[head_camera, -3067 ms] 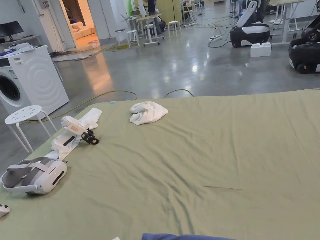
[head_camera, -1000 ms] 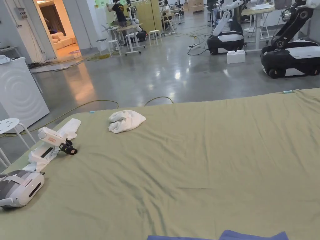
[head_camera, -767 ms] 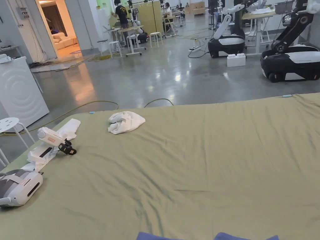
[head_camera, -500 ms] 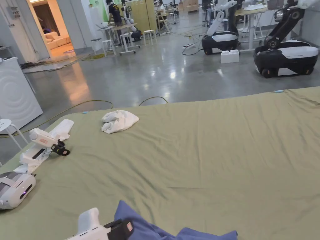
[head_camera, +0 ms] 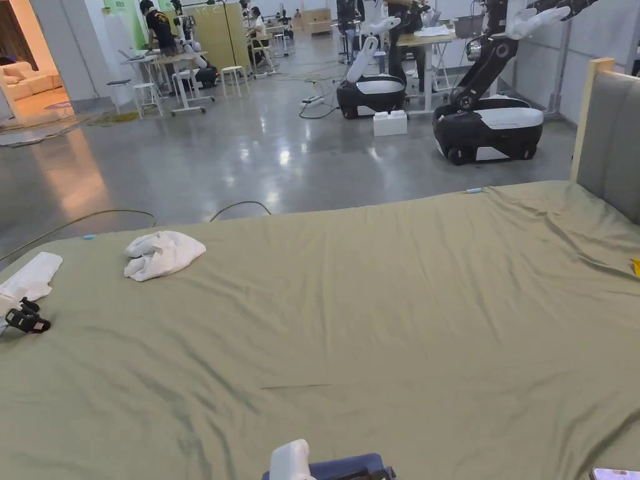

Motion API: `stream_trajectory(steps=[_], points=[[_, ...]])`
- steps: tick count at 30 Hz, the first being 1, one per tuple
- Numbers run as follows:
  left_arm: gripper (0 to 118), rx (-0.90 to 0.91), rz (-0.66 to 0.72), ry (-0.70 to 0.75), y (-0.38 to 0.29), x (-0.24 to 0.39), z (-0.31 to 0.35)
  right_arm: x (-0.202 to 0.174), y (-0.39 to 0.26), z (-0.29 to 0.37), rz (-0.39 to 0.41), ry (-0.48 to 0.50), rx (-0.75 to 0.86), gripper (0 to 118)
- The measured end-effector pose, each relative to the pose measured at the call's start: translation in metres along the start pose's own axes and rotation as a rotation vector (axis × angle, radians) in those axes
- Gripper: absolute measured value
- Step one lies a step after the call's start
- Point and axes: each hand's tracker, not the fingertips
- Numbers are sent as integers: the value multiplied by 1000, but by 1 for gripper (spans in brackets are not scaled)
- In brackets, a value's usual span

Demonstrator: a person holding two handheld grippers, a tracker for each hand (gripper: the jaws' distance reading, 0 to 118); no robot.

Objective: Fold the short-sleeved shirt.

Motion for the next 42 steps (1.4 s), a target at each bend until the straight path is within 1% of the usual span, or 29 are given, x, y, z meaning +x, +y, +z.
stream_trajectory(steps=[2,4,6,8,11,14,15,16,17,18,19,20,22,23,25,26,27,28,29,30,32,33,34,35,36,37,38,40,42], points=[[1,-10,65,-9,0,-10,-2,-1,0,-2,33,-15,-37,0],[0,-36,53,118,-6,-20,-19,-3,-1,-2,79,-33,-60,0],[0,-152,76,85,-19,-32,-44,-8,-1,0,96,-36,-66,0],[0,-209,78,115,-32,-40,-61,-12,-2,0,97,-26,-70,0],[0,-162,89,86,-24,-33,-51,-25,-2,-8,124,-11,-96,0],[0,-34,42,72,-12,-19,-11,-50,4,-36,242,30,-153,0],[6,44,24,39,-8,-16,13,-61,6,-52,276,68,-170,0],[24,104,17,-3,-5,-15,30,-69,8,-69,293,107,-195,0],[50,143,19,-19,-1,-17,51,-83,10,-94,311,160,-244,0],[84,162,27,-6,1,-21,67,-99,12,-118,354,200,-268,0],[96,187,37,16,1,-26,80,-115,13,-139,395,220,-285,0],[98,199,50,38,1,-34,95,-134,16,-163,448,216,-303,0],[98,190,96,63,-3,-51,111,-159,21,-206,474,165,-354,0],[98,205,126,78,-7,-60,116,-166,24,-227,453,176,-409,0],[98,171,170,88,-12,-79,114,-170,23,-270,407,107,-530,0],[98,152,199,106,-14,-86,108,-168,14,-291,478,-20,-581,0],[98,142,216,111,-16,-92,102,-161,1,-310,572,-87,-657,0],[98,132,229,102,-18,-98,94,-151,0,-312,500,10,-613,0],[98,107,259,91,-17,-98,84,-149,10,-303,373,28,-546,0],[98,84,284,73,-18,-103,73,-147,15,-296,282,3,-596,0],[97,42,314,23,-19,-108,49,-139,10,-290,338,33,-584,0],[93,17,339,-21,-19,-110,37,-135,7,-291,344,51,-562,0],[75,-6,360,-38,-20,-110,25,-133,7,-291,309,53,-554,0],[40,-5,359,-23,-23,-108,16,-132,8,-291,272,50,-551,0],[34,-29,352,1,-23,-103,9,-123,5,-296,275,48,-550,0],[34,-19,337,81,-23,-105,10,-122,5,-294,276,54,-541,0],[34,-5,347,44,-21,-108,16,-119,7,-288,270,76,-525,0],[34,29,373,-4,-16,-112,33,-124,14,-247,191,115,-403,0],[34,63,363,-3,2,-131,62,-111,20,-212,128,230,-300,0]])
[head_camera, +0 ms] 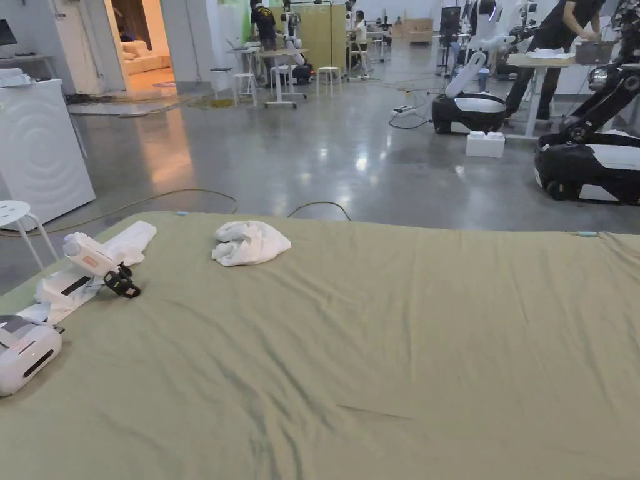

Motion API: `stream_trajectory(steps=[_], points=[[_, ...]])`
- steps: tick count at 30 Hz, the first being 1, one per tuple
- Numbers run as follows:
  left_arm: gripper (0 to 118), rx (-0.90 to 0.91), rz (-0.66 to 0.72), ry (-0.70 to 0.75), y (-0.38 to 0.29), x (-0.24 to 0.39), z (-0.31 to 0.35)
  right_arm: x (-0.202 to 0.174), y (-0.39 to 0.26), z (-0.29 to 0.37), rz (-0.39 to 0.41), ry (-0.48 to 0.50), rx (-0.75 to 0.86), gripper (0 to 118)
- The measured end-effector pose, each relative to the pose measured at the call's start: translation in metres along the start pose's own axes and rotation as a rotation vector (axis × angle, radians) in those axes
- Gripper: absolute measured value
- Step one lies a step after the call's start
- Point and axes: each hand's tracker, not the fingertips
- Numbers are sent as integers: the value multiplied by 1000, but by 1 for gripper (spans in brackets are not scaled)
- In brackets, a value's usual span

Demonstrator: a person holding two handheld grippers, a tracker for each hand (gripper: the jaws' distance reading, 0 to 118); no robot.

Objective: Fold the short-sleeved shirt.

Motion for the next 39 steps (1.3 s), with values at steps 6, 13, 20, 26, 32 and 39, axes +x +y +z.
stream_trajectory(steps=[6,13,20,26,32,39], points=[[34,235,-59,374,98,-41,140,40,-26,55,-10,-69,-53,0],[80,244,-109,734,139,-60,169,57,-40,63,-163,-84,-38,0],[82,628,-691,814,103,38,247,23,0,117,188,-183,143,0],[82,958,-905,569,6,167,280,-4,47,188,254,-236,447,0],[81,956,-974,455,-42,222,244,-38,59,237,283,-222,704,0],[5,966,-941,456,-68,253,206,-59,55,252,445,-280,813,0]])
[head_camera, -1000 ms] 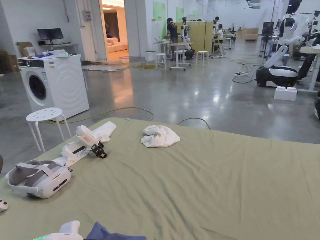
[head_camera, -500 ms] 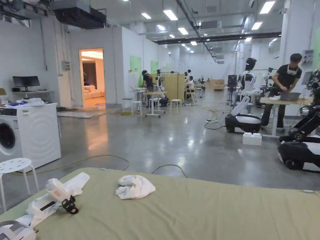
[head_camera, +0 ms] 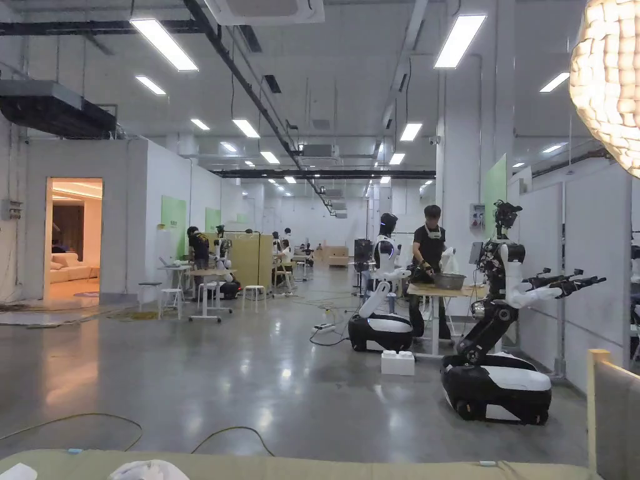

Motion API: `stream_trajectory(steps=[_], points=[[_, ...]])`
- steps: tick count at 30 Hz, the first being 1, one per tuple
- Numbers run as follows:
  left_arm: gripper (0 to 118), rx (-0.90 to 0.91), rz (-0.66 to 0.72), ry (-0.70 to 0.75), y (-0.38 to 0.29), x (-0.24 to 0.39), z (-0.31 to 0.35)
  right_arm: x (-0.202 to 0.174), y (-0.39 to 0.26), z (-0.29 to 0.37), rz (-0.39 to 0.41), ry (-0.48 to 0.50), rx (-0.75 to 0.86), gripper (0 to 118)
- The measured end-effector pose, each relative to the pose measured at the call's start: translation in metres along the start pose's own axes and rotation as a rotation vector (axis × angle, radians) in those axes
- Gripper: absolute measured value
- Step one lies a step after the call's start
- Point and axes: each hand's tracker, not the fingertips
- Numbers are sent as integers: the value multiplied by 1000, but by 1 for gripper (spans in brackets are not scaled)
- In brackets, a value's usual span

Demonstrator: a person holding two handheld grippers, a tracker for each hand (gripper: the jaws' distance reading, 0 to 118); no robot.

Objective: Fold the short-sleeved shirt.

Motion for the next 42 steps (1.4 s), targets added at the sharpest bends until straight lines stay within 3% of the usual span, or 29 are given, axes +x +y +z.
stream_trajectory(steps=[2,3,6,8,10,12,15,16,17,18,19,20,21,22,23,24,25,28,36,42], points=[[0,-20,-20,-51,5,3,3,-3,0,2,54,18,-9,0],[0,-9,-46,-4,5,8,7,-3,-2,3,66,12,0,0],[0,9,-60,71,5,13,16,-7,-7,6,59,-22,19,0],[0,1,14,-29,5,8,17,-5,-9,5,46,-16,24,0],[0,9,25,0,8,9,16,-10,-8,2,41,-57,51,0],[0,25,22,-18,13,9,21,-9,-4,1,35,-7,36,0],[0,42,6,2,15,11,24,-16,-2,3,58,-22,41,0],[0,41,10,2,16,12,27,-16,-1,3,59,-2,35,2],[0,42,12,4,15,12,28,-16,0,2,59,26,21,13],[8,39,11,8,15,12,29,-16,0,2,67,30,19,46],[25,30,10,6,16,11,30,-17,0,2,71,30,18,74],[25,16,9,-12,15,10,31,-18,0,2,72,29,15,74],[35,1,14,-26,15,10,31,-18,0,1,69,29,8,82],[53,-9,15,-24,14,10,30,-18,-1,1,63,37,11,95],[84,-15,15,-20,13,11,29,-19,-2,4,53,46,25,105],[112,-21,17,-26,12,12,29,-19,-2,6,42,46,34,105],[118,-11,24,-40,10,11,31,-19,-2,7,34,44,39,105],[118,8,33,-69,11,12,35,-22,-3,10,34,46,26,118],[118,20,49,-101,14,16,40,-28,-1,16,65,24,35,118],[118,24,75,-96,14,16,44,-27,2,16,27,38,40,118]])
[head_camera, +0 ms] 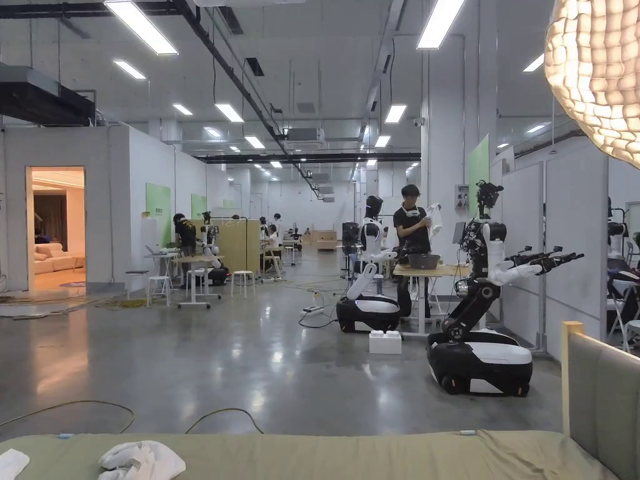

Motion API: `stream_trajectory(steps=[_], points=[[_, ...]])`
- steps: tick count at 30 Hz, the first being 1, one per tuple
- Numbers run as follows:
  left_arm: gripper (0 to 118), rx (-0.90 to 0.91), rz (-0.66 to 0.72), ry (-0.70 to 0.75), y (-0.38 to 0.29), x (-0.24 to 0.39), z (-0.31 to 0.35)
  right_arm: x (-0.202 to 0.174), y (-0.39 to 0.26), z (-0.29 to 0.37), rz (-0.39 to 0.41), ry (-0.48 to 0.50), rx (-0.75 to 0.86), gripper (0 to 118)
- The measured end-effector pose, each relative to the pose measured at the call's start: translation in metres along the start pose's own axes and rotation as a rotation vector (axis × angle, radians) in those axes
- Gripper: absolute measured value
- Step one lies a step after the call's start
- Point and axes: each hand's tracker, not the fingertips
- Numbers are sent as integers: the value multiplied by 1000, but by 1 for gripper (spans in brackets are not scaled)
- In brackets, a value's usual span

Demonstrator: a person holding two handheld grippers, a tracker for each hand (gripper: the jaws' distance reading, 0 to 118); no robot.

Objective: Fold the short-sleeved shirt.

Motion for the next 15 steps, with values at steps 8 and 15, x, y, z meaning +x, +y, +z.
stream_trajectory(steps=[8,15], points=[[118,18,4,-20,0,3,1,3,-1,-2,-62,11,-20,118],[118,9,4,-22,0,3,0,-1,5,-3,-57,-5,-35,118]])
